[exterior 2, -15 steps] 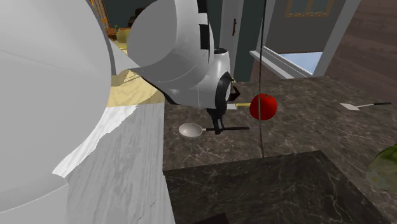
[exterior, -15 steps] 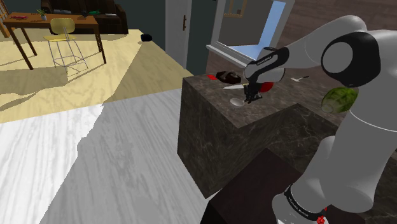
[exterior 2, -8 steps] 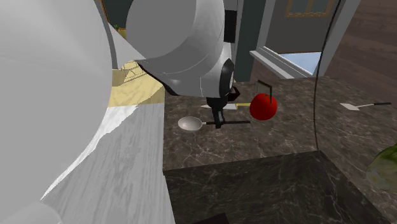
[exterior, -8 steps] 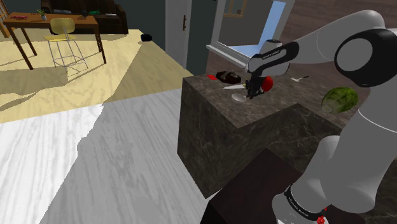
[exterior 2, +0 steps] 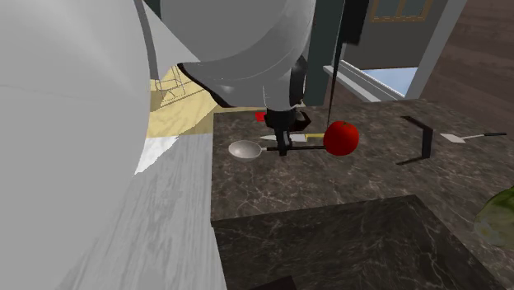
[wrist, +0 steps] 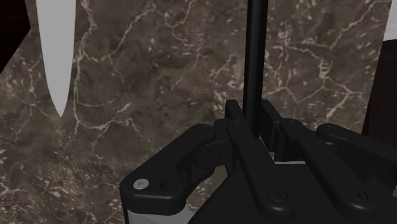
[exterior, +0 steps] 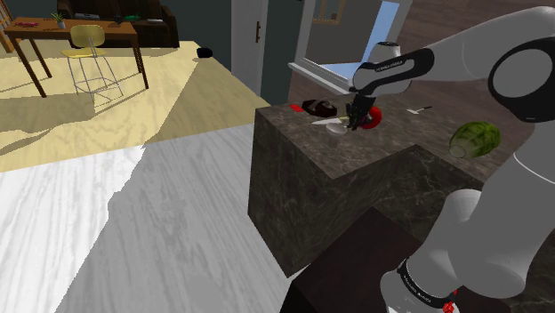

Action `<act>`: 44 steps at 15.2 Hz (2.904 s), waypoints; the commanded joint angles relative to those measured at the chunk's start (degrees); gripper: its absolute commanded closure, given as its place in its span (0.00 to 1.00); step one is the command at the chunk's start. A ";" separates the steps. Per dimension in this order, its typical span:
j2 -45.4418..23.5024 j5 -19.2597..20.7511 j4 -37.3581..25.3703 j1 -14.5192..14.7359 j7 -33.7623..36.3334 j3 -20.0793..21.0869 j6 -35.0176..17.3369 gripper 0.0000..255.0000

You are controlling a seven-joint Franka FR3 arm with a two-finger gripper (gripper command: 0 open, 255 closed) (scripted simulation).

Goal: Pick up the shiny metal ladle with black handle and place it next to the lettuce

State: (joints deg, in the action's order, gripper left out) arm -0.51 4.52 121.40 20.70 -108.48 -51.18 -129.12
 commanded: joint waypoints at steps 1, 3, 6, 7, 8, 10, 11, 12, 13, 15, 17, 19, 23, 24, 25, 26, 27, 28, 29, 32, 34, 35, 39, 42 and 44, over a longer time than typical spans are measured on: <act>0.84 0.74 -1.11 0.03 0.29 0.00 1.69 1.00; 1.71 1.50 -2.07 0.13 0.75 0.12 3.24 1.00; 2.87 2.46 -3.60 0.23 1.33 0.36 5.57 1.00; 3.22 2.74 -4.14 0.26 1.49 0.45 6.35 1.00; 3.55 2.99 -4.69 0.29 1.63 0.54 7.12 1.00; 4.15 3.43 -5.82 0.34 1.88 0.72 8.68 1.00; 4.43 3.62 -6.40 0.37 1.98 0.81 9.45 1.00; 4.68 3.79 -6.99 0.39 2.07 0.90 10.23 1.00; 4.91 3.95 -7.60 0.42 2.14 0.99 11.00 1.00; 5.32 4.20 -8.85 0.47 2.25 1.16 12.54 1.00; 5.66 4.39 -10.16 0.52 2.32 1.32 14.08 1.00; 5.91 4.52 -11.51 0.57 2.33 1.47 15.62 1.00; 6.20 4.59 -14.37 0.69 2.23 1.69 18.69 1.00; 6.23 4.57 -15.12 0.71 2.18 1.74 19.46 1.00; 6.23 4.54 -15.89 0.74 2.12 1.77 20.22 1.00; 6.22 4.49 -16.67 0.76 2.04 1.81 20.99 1.00; 6.18 4.43 -17.46 0.78 1.96 1.83 21.75 1.00; 6.19 4.43 -17.59 0.79 1.95 1.84 21.88 1.00; 7.74 5.59 -16.52 0.32 1.61 1.67 21.81 1.00; 12.07 8.82 -13.74 -1.35 0.34 1.15 21.79 1.00; 14.65 10.73 -12.25 -2.62 -0.77 0.75 21.91 1.00; 15.85 11.60 -11.60 -3.29 -1.40 0.52 21.99 1.00; 19.99 14.61 -9.69 -6.06 -4.43 -0.67 22.46 1.00; 22.47 16.46 -8.93 -7.99 -7.15 -1.99 22.89 1.00; 23.83 17.50 -8.75 -9.17 -9.17 -3.08 23.18 1.00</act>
State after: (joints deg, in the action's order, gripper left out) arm 22.17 21.18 112.02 12.37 -116.87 -54.10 -106.00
